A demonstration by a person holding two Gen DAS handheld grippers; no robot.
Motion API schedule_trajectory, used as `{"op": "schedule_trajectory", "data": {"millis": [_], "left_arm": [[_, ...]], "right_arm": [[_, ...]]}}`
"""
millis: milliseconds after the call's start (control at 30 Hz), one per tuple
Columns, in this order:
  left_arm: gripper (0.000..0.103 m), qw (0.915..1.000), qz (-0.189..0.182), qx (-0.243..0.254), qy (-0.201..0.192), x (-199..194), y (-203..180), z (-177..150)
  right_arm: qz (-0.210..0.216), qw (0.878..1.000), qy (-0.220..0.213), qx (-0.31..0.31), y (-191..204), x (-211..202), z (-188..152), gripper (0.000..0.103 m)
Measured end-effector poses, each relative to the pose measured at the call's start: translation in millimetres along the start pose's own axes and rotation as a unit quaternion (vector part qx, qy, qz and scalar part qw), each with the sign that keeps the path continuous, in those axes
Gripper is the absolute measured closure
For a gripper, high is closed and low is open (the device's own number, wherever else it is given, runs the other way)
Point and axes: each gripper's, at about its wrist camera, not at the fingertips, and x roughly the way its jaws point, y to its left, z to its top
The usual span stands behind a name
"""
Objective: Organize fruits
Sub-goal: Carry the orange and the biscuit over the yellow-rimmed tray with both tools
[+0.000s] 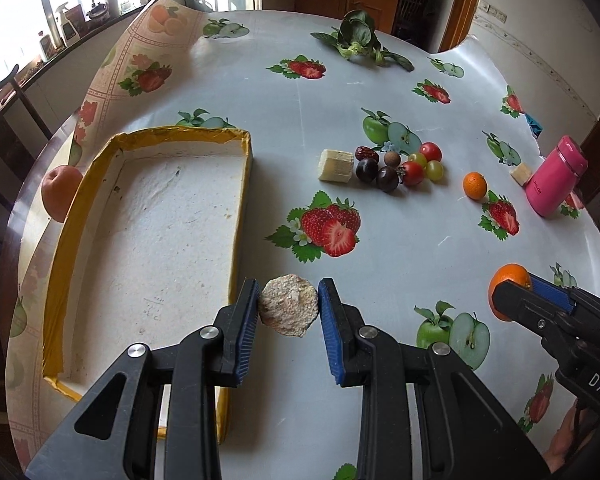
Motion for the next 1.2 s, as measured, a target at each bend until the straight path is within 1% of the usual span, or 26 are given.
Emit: {"op": "schedule_trajectory", "data": {"millis": [233, 633, 1200], "left_arm": [[0.075, 0.9997, 0.017, -0.018, -0.009, -14, 27, -9], [0.075, 0.9986, 0.026, -0.043, -0.016, -28, 61, -18], [0.075, 0.9958, 0.046, -0.079, -0.004, -26, 105, -34]], "right_arm": [[0.013, 1.0, 0.0, -0.02, 29, -1, -5, 0.067], [0.033, 0.998, 0.003, -0.058, 76, 2, -9, 0.067], [0.058, 0.994, 0.02, -0.09, 118, 20, -13, 0.067]]}}
